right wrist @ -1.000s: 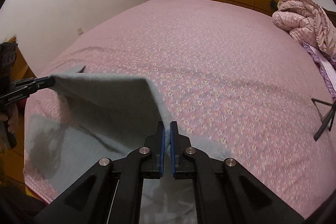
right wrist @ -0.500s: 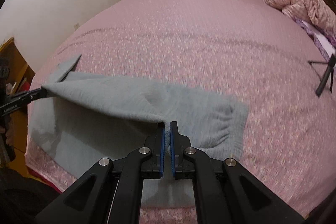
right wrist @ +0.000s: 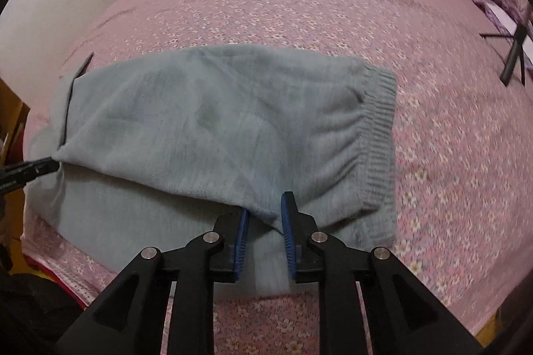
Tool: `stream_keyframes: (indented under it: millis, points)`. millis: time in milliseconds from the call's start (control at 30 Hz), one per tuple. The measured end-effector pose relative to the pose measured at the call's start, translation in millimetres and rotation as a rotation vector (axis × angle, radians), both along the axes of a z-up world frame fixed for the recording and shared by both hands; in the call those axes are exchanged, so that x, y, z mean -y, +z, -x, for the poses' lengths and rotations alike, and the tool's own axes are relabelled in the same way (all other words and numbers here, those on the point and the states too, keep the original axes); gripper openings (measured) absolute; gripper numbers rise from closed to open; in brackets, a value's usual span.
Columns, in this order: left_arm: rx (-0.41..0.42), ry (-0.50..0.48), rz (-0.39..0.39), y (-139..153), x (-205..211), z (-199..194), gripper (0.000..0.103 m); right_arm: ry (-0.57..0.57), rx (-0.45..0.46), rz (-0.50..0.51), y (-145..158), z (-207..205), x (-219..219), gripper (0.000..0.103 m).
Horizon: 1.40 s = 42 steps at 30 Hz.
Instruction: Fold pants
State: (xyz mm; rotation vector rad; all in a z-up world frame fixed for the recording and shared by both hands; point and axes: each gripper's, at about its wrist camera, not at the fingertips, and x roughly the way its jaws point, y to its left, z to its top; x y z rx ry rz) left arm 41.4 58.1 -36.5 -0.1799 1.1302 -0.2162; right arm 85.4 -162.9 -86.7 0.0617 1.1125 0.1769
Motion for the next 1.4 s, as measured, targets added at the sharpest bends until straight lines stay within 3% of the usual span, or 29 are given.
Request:
stream_keyframes:
  millis: [133, 233, 367, 467, 600, 833, 967, 1100, 1167, 1200, 1233, 1400]
  points:
    - [-0.032, 0.03, 0.016, -5, -4, 5, 0.015, -0.074, 0.015, -0.028, 10, 17, 18, 0.038]
    - [-0.035, 0.065, 0.03, -2, -10, 10, 0.027, -0.134, 0.015, -0.05, 14, 23, 32, 0.042]
    - [-0.016, 0.112, 0.067, 5, -21, 15, 0.04, -0.247, -0.007, -0.229, 16, 24, 56, 0.042]
    - [-0.013, 0.139, 0.109, 9, -28, 13, 0.042, -0.298, -0.02, -0.317, 10, 18, 63, 0.042]
    - [-0.033, 0.17, 0.131, 7, -31, 8, 0.043, -0.343, -0.04, -0.307, -1, 6, 65, 0.042]
    - [-0.074, 0.208, 0.164, -1, -26, -10, 0.044, -0.398, -0.055, -0.42, -20, -5, 71, 0.041]
    - [-0.083, 0.239, 0.137, -7, -25, -18, 0.044, -0.399, -0.036, -0.416, -15, -12, 76, 0.033]
    - [-0.083, 0.259, 0.138, -9, -27, -24, 0.044, -0.37, -0.009, -0.45, -4, -17, 82, 0.009]
    - [-0.073, 0.254, 0.115, -9, -25, -24, 0.04, -0.358, 0.028, -0.425, 9, -17, 83, 0.008]
    - [-0.064, 0.253, 0.099, -8, -24, -23, 0.018, -0.35, 0.047, -0.412, 12, -12, 82, 0.007]
    - [-0.051, 0.252, 0.06, -6, -24, -21, 0.007, -0.344, 0.062, -0.407, 18, -9, 83, 0.007]
    - [0.012, 0.262, 0.117, 20, -37, -3, 0.005, -0.315, 0.115, -0.39, 48, 6, 85, 0.006]
